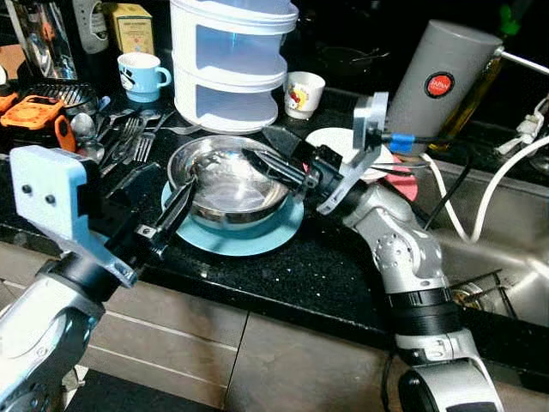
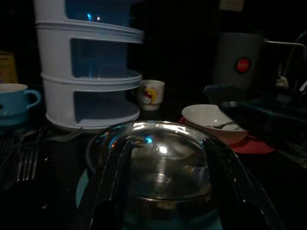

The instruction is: Kitchen organization

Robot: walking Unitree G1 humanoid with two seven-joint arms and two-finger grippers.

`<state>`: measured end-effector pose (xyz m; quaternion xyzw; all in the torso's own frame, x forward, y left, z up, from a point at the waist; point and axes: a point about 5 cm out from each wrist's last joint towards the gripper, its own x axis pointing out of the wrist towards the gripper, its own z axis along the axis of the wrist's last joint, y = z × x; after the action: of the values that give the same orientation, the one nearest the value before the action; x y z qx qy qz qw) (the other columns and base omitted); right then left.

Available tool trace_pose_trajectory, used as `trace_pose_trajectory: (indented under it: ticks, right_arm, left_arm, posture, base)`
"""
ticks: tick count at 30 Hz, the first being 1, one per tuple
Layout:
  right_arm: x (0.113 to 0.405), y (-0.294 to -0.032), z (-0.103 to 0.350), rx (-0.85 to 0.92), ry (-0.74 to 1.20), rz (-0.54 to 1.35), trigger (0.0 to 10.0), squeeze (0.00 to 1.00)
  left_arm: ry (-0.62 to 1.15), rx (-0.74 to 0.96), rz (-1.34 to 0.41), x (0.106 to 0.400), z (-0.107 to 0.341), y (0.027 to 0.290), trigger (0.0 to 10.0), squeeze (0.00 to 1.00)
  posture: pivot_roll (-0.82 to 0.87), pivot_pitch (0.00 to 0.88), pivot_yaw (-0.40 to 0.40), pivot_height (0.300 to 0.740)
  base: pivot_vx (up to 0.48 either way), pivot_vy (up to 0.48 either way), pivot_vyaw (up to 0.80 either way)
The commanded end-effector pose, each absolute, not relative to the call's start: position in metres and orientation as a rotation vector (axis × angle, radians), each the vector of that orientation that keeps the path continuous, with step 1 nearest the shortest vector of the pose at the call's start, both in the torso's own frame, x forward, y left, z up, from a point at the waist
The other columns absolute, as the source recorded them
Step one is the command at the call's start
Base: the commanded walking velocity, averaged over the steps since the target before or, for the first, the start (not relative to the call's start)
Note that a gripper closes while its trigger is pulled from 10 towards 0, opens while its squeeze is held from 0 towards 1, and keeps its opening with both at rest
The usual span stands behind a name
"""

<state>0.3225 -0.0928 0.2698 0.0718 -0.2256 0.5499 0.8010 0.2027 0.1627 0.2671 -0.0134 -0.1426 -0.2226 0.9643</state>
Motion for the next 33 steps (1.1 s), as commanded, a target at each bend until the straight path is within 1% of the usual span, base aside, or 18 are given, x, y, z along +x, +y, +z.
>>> trace_pose_trajectory:
  ticks: [1, 2, 3, 4, 5, 6, 9, 10, 12, 13, 14, 15, 16, 17, 18, 21, 32, 33]
  right_arm:
    - [0.314, -0.088, 0.271, 0.086, -0.467, 1.286, 10.0, 0.00]
    - [0.311, -0.085, 0.270, 0.062, -0.455, 1.330, 10.0, 0.00]
    - [0.308, -0.082, 0.269, 0.033, -0.442, 1.379, 10.0, 0.74]
    - [0.307, -0.080, 0.269, 0.016, -0.436, 1.405, 10.0, 0.96]
    - [0.307, -0.080, 0.269, 0.016, -0.436, 1.405, 10.0, 0.96]
    - [0.306, -0.077, 0.270, -0.016, -0.432, 1.440, 10.0, 1.00]
    - [0.307, -0.074, 0.270, -0.040, -0.432, 1.449, 10.0, 1.00]
    - [0.306, -0.065, 0.267, -0.120, -0.432, 1.452, 10.0, 1.00]
    - [0.305, -0.060, 0.265, -0.148, -0.431, 1.454, 10.0, 1.00]
    - [0.303, -0.056, 0.263, -0.159, -0.428, 1.469, 10.0, 0.91]
    - [0.301, -0.054, 0.262, -0.172, -0.420, 1.488, 10.0, 0.12]
    - [0.301, -0.054, 0.262, -0.172, -0.420, 1.488, 10.0, 0.12]
    - [0.301, -0.051, 0.262, -0.201, -0.420, 1.494, 10.0, 0.00]
    - [0.301, -0.051, 0.262, -0.201, -0.420, 1.494, 10.0, 0.00]
    - [0.300, -0.049, 0.260, -0.310, -0.418, 1.505, 10.0, 0.00]
    - [0.300, -0.049, 0.259, -0.422, -0.404, 1.522, 10.0, 0.00]
    - [0.311, -0.066, 0.265, -0.766, -0.360, 1.467, 10.0, 0.00]
    - [0.311, -0.066, 0.265, -0.766, -0.360, 1.467, 10.0, 0.00]
  left_arm:
    - [-0.268, -0.018, -0.463, 0.203, 0.266, 0.163, 10.0, 0.00]
    - [-0.269, -0.017, -0.459, 0.204, 0.266, 0.164, 10.0, 0.00]
    - [-0.271, -0.015, -0.453, 0.203, 0.266, 0.164, 10.0, 0.00]
    - [-0.272, -0.013, -0.450, 0.203, 0.266, 0.164, 10.0, 0.00]
    - [-0.272, -0.013, -0.450, 0.203, 0.266, 0.164, 10.0, 0.00]
    - [-0.274, -0.016, -0.444, 0.202, 0.265, 0.164, 10.0, 0.00]
    - [-0.271, -0.016, -0.442, 0.201, 0.264, 0.164, 10.0, 0.00]
    - [-0.260, -0.012, -0.447, 0.199, 0.262, 0.163, 10.0, 0.00]
    - [-0.256, -0.010, -0.455, 0.198, 0.262, 0.162, 10.0, 0.00]
    - [-0.255, -0.009, -0.459, 0.197, 0.261, 0.162, 10.0, 0.00]
    - [-0.254, -0.008, -0.461, 0.197, 0.262, 0.162, 10.0, 0.00]
    - [-0.254, -0.008, -0.461, 0.197, 0.262, 0.162, 10.0, 0.00]
    - [-0.255, -0.006, -0.462, 0.196, 0.262, 0.163, 10.0, 0.00]
    - [-0.255, -0.006, -0.462, 0.196, 0.262, 0.163, 10.0, 0.00]
    - [-0.244, 0.003, -0.462, 0.194, 0.261, 0.164, 10.0, 0.00]
    - [-0.213, 0.001, -0.448, 0.190, 0.255, 0.169, 10.0, 0.00]
    - [-0.102, 0.023, -0.532, 0.174, 0.241, 0.169, 10.0, 0.00]
    - [-0.102, 0.023, -0.532, 0.174, 0.241, 0.169, 10.0, 0.00]
  posture:
    - [0.27, 0.000, -0.077, 0.740]
    - [0.27, 0.000, -0.081, 0.740]
    - [0.28, 0.000, -0.089, 0.740]
    - [0.28, 0.000, -0.089, 0.740]
    - [0.28, 0.000, -0.089, 0.740]
    - [0.29, 0.000, -0.104, 0.740]
    - [0.30, 0.000, -0.112, 0.740]
    - [0.30, 0.000, -0.120, 0.740]
    - [0.30, 0.000, -0.120, 0.740]
    - [0.30, 0.000, -0.122, 0.740]
    - [0.31, 0.000, -0.124, 0.740]
    - [0.31, 0.000, -0.124, 0.740]
    - [0.31, 0.000, -0.125, 0.740]
    - [0.31, 0.000, -0.125, 0.740]
    - [0.31, 0.000, -0.135, 0.740]
    - [0.32, 0.000, -0.144, 0.740]
    - [0.32, 0.000, -0.158, 0.740]
    - [0.32, 0.000, -0.158, 0.740]
  base:
    - [0.000, 0.000, 0.00]
    - [0.000, 0.000, 0.00]
    - [0.000, 0.000, 0.00]
    - [0.000, 0.000, 0.00]
    - [0.000, 0.000, 0.00]
    - [0.000, 0.000, 0.00]
    - [0.000, 0.000, 0.00]
    - [0.000, 0.000, 0.00]
    - [0.000, 0.000, 0.00]
    - [0.000, 0.000, 0.00]
    - [0.000, 0.000, 0.00]
    - [0.000, 0.000, 0.00]
    - [0.000, 0.000, 0.00]
    - [0.000, 0.000, 0.00]
    - [0.000, 0.000, 0.00]
    - [0.000, 0.000, 0.00]
    - [0.000, 0.000, 0.00]
    - [0.000, 0.000, 0.00]
